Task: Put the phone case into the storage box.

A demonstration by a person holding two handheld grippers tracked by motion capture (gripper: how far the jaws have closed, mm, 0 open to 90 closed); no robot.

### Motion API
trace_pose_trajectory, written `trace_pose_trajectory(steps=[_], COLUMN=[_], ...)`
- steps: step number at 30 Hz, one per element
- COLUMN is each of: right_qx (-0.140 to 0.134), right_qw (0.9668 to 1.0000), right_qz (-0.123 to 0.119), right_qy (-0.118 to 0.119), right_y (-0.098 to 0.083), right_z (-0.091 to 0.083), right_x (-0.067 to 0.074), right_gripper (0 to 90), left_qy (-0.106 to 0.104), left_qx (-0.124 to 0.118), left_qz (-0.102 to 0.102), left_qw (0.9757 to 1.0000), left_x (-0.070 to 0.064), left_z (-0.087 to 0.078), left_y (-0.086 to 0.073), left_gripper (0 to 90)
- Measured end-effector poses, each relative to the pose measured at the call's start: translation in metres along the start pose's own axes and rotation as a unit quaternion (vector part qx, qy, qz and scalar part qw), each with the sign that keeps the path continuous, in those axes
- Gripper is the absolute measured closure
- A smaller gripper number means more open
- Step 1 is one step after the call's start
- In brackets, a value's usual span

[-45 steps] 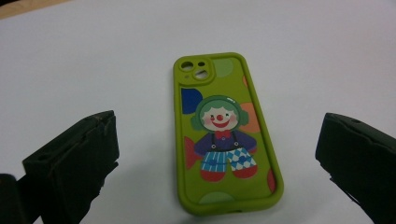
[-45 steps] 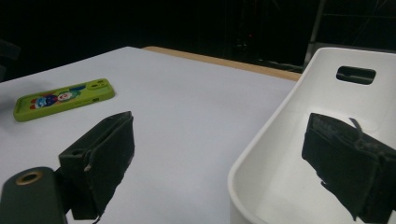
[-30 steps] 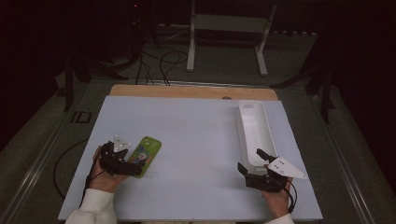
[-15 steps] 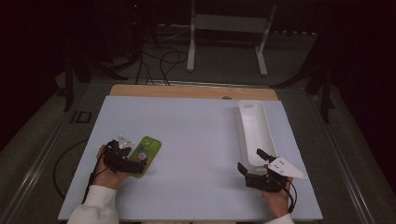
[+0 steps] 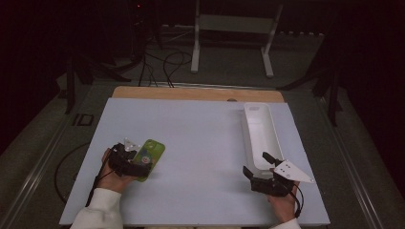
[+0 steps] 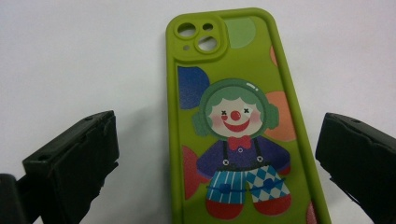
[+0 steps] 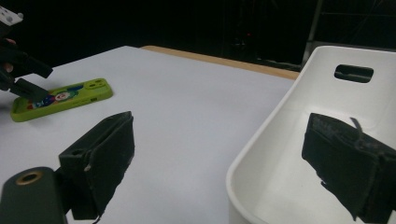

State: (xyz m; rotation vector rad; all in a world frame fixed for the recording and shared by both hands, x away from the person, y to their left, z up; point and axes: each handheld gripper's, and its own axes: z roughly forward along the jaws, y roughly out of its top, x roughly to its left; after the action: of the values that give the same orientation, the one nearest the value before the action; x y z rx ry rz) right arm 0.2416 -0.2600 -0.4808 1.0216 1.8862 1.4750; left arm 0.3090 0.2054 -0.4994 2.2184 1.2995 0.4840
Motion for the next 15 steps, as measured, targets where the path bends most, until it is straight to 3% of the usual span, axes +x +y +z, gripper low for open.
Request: trace_pose_trajectory(steps=[15], right_qx=[0.000], right_qw=[1.0000], right_qz=[0.000], right_qy=[-0.002], right_y=[-0.0002], right_z=[0.0001], right_x=[-0.0005], right_gripper=[9.3], left_qy=[-0.009], left_qx=[0.019], left_qz=[0.002], left_qw=[0.9998], left_x=[-0.0045], left_z=[0.0105], left_y=[-0.0008], left_gripper=[0.6])
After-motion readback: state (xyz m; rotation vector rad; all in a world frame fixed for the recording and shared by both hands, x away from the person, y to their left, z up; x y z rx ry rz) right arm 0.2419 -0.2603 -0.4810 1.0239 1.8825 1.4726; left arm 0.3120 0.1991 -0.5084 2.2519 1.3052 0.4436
